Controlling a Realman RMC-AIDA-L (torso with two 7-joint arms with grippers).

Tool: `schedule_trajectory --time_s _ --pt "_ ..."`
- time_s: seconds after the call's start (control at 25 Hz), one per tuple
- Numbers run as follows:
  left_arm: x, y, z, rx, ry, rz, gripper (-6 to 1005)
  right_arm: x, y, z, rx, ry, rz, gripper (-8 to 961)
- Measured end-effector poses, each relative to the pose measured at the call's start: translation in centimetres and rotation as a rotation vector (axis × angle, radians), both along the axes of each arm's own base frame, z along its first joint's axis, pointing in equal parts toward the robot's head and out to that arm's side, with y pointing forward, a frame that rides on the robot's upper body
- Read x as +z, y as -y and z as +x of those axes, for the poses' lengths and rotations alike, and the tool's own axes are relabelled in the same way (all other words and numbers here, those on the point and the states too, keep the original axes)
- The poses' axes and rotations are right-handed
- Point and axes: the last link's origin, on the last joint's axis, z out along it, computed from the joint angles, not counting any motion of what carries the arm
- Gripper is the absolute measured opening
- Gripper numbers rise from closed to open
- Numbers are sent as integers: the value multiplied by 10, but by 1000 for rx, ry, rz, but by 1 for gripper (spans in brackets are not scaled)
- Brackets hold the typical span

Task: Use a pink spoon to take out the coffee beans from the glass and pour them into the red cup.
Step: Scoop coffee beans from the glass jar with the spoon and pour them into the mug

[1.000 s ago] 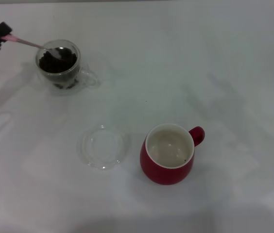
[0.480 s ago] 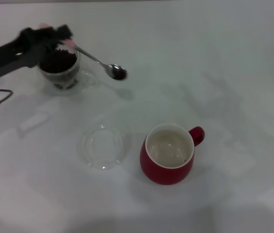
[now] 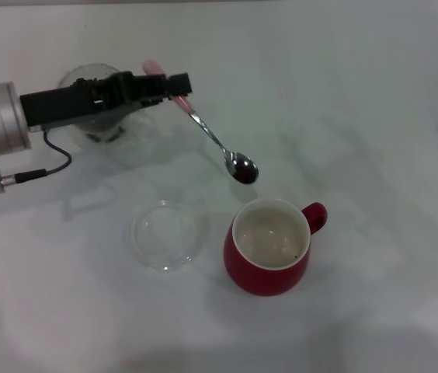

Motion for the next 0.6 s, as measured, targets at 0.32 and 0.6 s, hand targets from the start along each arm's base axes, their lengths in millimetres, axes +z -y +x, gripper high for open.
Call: schedule_trajectory --time_s 0.32,0.6 --pt "-13 0 18 -149 -85 -25 131 -1 2 1 -7 -1 -2 738" --pt "-21 1 42 -340 -180 -17 132 -3 2 2 -17 -2 -6 738"
